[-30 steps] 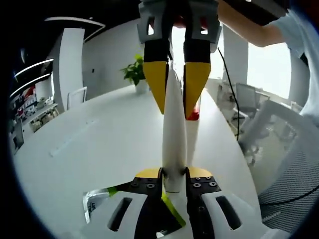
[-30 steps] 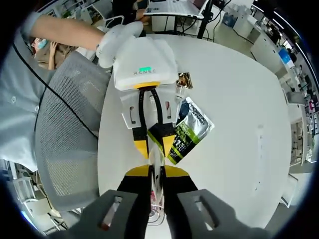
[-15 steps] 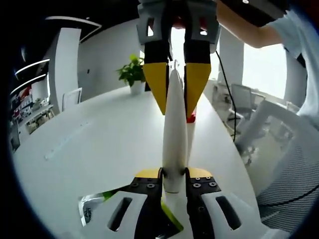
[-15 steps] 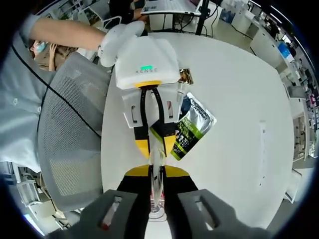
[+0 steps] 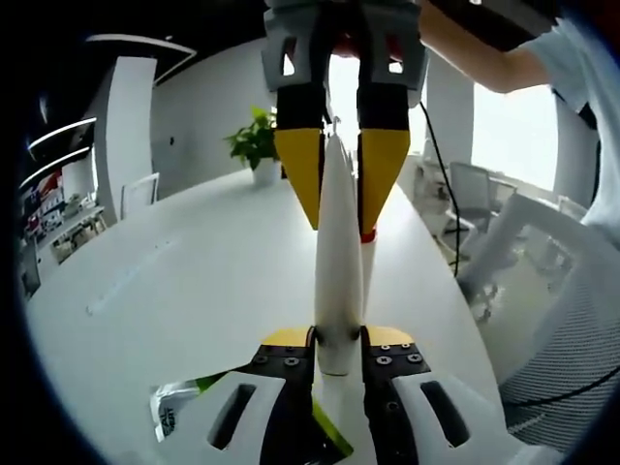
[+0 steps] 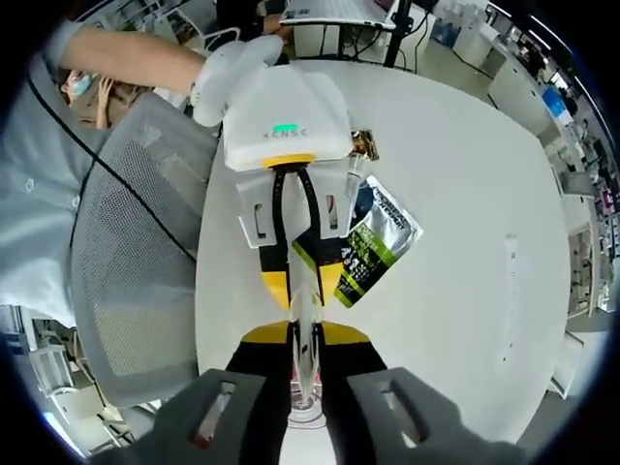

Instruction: Arrange the skincare products in the storage area until every visible bottle or jar stands upright without overlapping.

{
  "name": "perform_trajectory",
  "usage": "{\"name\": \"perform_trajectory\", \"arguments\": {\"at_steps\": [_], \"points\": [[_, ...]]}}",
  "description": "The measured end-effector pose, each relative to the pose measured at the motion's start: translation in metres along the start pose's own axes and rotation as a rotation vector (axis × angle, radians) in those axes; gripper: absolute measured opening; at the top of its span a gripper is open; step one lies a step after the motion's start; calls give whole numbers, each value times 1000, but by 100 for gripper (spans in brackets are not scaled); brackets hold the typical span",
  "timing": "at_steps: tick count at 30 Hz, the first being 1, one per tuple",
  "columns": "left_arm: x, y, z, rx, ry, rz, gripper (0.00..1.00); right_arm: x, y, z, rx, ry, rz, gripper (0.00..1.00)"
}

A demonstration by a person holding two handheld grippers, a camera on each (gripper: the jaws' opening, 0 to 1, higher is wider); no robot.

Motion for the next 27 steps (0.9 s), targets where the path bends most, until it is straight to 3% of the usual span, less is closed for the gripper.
{"name": "perform_trajectory", "arguments": {"at_steps": [11, 20, 27], "points": [[2, -1, 2, -3, -10, 30, 19, 5, 5, -4, 10, 52, -9, 36], [1, -10, -11, -8, -55, -20, 34, 8, 11, -9, 61, 114, 50, 62], [1, -17, -32, -34, -120, -23, 49, 12, 15, -15, 124, 175, 109, 74]]}}
Point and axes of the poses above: the point that each gripper's makers call its tool centre point, and the gripper's own axes: z roughly forward along the fingers, x roughly to its right, y roughly out of its underside, the point moved 3 cm from there along -z, roughly backward along the fingers, and after that the axes turned 1 degree about z, right-handed, at the moved point
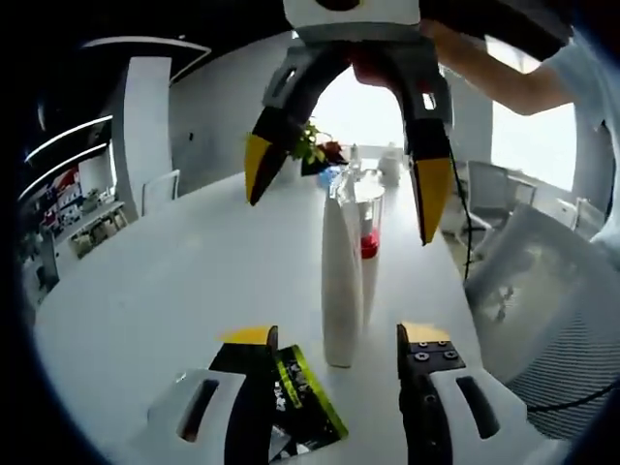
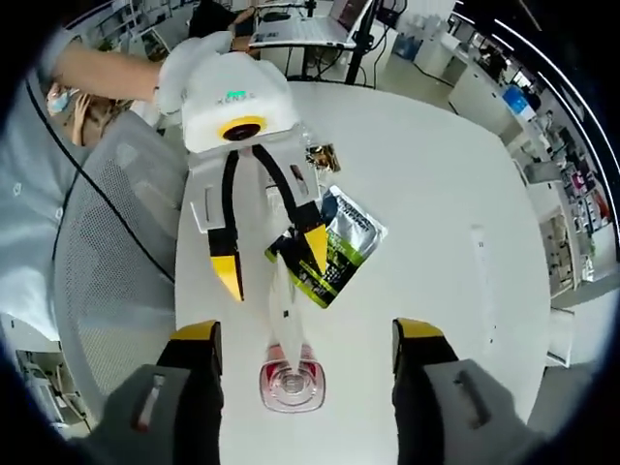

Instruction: Arrange the skincare products in the storage area until every visible bottle or jar stands upright without overlapping.

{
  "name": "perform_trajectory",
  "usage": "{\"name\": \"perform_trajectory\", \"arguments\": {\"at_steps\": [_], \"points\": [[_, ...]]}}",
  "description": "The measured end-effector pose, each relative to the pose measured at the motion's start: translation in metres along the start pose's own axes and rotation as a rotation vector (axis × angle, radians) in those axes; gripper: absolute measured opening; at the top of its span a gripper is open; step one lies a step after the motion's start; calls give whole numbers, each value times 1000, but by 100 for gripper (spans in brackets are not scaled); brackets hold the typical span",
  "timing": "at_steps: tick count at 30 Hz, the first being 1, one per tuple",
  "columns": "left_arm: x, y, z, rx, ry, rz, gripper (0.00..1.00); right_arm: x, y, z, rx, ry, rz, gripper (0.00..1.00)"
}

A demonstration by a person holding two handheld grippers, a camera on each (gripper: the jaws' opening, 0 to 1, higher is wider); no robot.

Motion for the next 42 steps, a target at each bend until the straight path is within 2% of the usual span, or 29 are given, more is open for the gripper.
{"name": "perform_trajectory", "arguments": {"at_steps": [2, 6, 8, 10, 12, 15, 19, 24, 31, 36, 39, 42], "points": [[-2, -3, -8, 8, -24, -5, 53, 1, 1, -2, 12, 17, 16, 77], [-3, -8, -23, 15, -63, -18, 60, 2, 2, -10, 77, 61, 75, 81], [-3, -10, -31, 14, -65, -45, 63, 2, 5, -13, 87, 77, 88, 84], [-3, -12, -37, 15, -75, -37, 68, 0, 8, -16, 93, 89, 106, 84], [-4, -13, -43, 8, -86, -34, 71, -2, 6, -18, 147, 106, 142, 87], [-7, -18, -54, 15, -117, -47, 75, -4, 10, -22, 159, 128, 162, 90], [-7, -20, -65, 8, -143, -46, 89, -10, 14, -23, 171, 153, 176, 94], [-5, -20, -78, -14, -168, -42, 97, -14, 17, -29, 211, 205, 215, 98], [-9, -17, -97, -12, -214, -38, 97, -22, 25, -36, 249, 247, 266, 99], [-8, -11, -108, -36, -236, -43, 97, -27, 30, -37, 271, 280, 291, 100], [-8, -5, -114, -78, -259, -34, 97, -34, 33, -39, 279, 274, 308, 100], [-6, -5, -118, -73, -264, -56, 97, -37, 33, -41, 288, 297, 319, 100]]}}
Point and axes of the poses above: the point that each gripper's makers call its tool centre point, and the gripper's own axes: z roughly forward along the fingers, x roughly to its right, y roughly out of its underside, the point moved 3 cm from there along -z, roughly backward along the fingers, and after that the axes turned 1 degree about z, right-handed, at the moved point
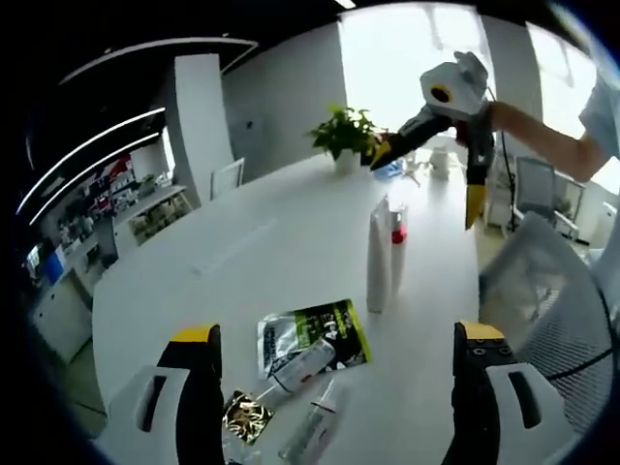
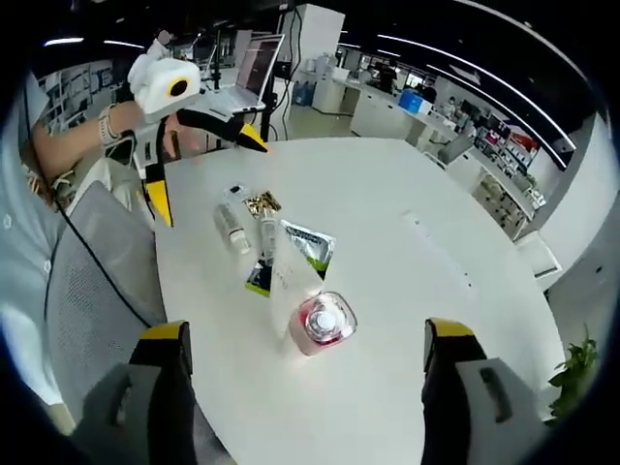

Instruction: Arrange the skincare products in the storage area until every visible bottle or jar stands upright without overlapping.

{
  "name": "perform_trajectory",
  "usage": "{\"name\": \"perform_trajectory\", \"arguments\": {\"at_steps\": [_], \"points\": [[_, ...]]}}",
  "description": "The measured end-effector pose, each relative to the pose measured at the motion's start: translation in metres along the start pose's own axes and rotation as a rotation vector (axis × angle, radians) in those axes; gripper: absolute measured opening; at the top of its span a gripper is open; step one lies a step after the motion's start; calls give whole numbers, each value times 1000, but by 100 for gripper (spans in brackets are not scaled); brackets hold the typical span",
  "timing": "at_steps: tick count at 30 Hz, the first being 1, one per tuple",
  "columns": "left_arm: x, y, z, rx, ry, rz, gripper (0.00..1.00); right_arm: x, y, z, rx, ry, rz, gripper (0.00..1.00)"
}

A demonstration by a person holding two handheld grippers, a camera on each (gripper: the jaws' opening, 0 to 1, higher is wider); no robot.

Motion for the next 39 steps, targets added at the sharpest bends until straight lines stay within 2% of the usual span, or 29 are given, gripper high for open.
{"name": "perform_trajectory", "arguments": {"at_steps": [6, 11, 16, 21, 32, 37, 39], "points": [[3, 2, -12, 6, -24, -16, 97, 1, -1, -5, 35, 28, 20, 100], [6, 3, -22, 16, -50, -31, 97, -3, -6, -8, 105, 70, 20, 100], [5, 13, -30, -28, -80, -30, 97, -7, -2, -7, 100, 74, 39, 100], [4, 12, -35, 1, -91, -53, 97, -17, 3, -7, 108, 83, 57, 100], [4, 25, -31, -43, -75, -37, 97, -25, 9, -5, 125, 100, 125, 100], [3, 28, -28, -48, -71, -36, 97, -29, 16, -2, 106, 94, 151, 100], [4, 32, -26, -71, -65, -23, 97, -32, 17, -1, 106, 89, 154, 100]]}}
Point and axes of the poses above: the point that each gripper's makers call its tool centre point, and the gripper's own axes: z roughly forward along the fingers, x roughly to its right, y roughly out of its underside, the point moved 3 cm from there along -z, roughly backward along the fingers, and after that the axes turned 1 degree about z, right-handed, at the moved point
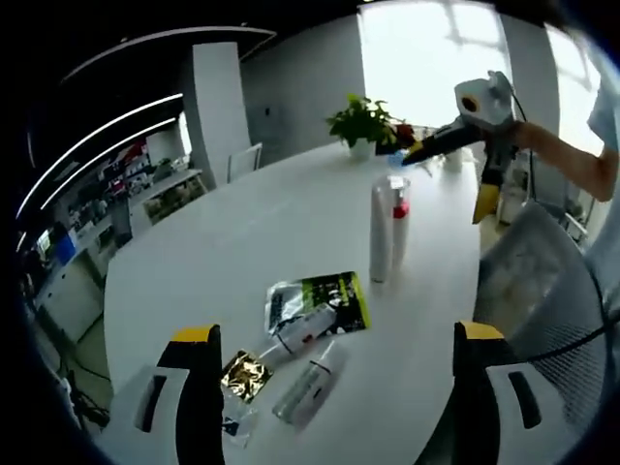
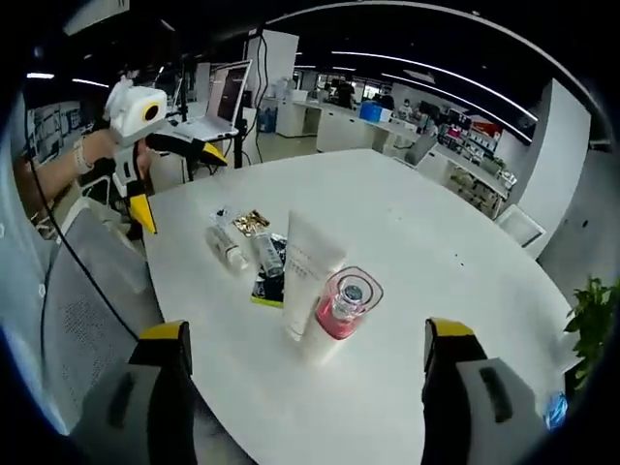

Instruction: Arrange the skincare products in the storage area until every visible bottle or jar stands upright without overlapping.

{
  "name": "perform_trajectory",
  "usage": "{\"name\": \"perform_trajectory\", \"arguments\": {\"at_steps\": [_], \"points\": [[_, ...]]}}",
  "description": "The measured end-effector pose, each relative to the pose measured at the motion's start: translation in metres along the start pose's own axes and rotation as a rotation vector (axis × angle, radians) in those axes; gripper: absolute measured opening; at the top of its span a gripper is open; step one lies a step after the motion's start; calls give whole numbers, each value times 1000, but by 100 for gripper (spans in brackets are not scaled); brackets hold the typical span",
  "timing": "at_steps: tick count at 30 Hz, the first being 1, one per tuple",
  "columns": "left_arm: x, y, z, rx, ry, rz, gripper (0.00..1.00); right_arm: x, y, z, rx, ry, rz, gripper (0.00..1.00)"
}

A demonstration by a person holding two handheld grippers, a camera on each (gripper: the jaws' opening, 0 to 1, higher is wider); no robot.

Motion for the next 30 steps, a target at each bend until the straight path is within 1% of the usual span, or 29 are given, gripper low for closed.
{"name": "perform_trajectory", "arguments": {"at_steps": [3, 7, 14, 16, 18, 20, 22, 24, 27, 30], "points": [[1, 7, 2, -34, 5, 15, 97, -1, 2, 1, 4, 3, 5, 100], [1, 10, 4, -44, 9, 15, 97, -4, 4, 2, 5, 1, 10, 100], [-1, 19, 5, -91, -4, 27, 97, -8, 8, 4, 3, -9, 25, 99], [1, 22, 5, -101, 6, 28, 97, -10, 15, 6, -20, -19, 35, 95], [1, 24, 6, -107, 6, 20, 97, -11, 18, 9, -27, -18, 45, 94], [0, 26, 6, -110, 6, 16, 97, -12, 21, 9, -38, -27, 66, 88], [0, 29, 7, -119, 10, 14, 97, -12, 24, 10, -37, -34, 78, 84], [0, 32, 8, -129, 14, 13, 97, -12, 27, 10, -52, -41, 91, 81], [0, 34, 10, -134, 21, 6, 94, -11, 31, 10, -59, -43, 95, 74], [1, 37, 14, -144, 31, 5, 94, -12, 31, 9, -47, -50, 103, 66]]}}
Point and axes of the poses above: the point that each gripper's makers call its tool centre point, and the gripper's own axes: z roughly forward along the fingers, x roughly to its right, y roughly out of its underside, the point moved 3 cm from there along -z, roughly backward along the fingers, and after that the axes turned 1 degree about z, right-handed, at the moved point
